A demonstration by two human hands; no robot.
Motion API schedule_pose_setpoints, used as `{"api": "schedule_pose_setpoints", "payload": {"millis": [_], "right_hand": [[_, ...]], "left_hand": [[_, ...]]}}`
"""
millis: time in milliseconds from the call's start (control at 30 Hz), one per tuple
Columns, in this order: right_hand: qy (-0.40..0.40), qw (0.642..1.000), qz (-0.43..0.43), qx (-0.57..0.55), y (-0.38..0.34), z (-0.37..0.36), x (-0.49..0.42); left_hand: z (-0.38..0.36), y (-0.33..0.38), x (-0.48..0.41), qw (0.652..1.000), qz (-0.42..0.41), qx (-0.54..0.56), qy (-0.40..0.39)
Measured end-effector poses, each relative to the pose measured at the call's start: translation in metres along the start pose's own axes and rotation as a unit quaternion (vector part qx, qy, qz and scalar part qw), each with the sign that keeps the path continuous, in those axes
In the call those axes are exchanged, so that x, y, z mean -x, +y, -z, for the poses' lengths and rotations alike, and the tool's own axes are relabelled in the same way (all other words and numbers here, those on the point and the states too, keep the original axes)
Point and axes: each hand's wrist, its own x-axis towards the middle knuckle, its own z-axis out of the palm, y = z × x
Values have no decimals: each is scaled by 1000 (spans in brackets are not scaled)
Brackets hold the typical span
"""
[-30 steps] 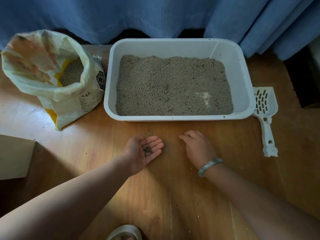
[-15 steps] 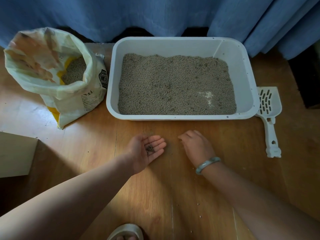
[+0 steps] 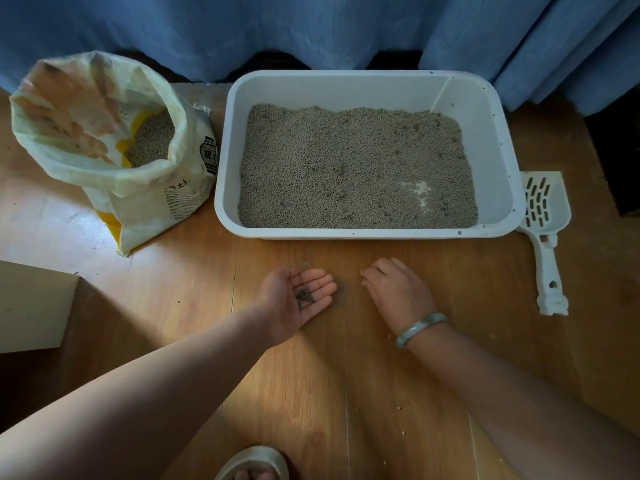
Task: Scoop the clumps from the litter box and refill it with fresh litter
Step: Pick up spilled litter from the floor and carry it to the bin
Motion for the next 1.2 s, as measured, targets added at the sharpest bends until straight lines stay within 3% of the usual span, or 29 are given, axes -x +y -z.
{"api": "schedule_pose_setpoints", "payload": {"millis": [367,667,900,1100,1200], "right_hand": [[-19,996,56,65,-1,-2,-1],[25,994,70,84,0,-8,7],[53,999,7,-11,-6,-4,11],[62,993,81,-52,-54,15,25],[61,993,58,-87,-52,15,28]], "left_hand": [[-3,-2,-3,1000,1,-5,4],[-2,-7,-1,1000,5,-18,-7],[-5,-13,4,999,7,-40,-10],[-4,-21,5,997,10,-62,-32],[-3,-21,6,998,9,-59,-30]]}}
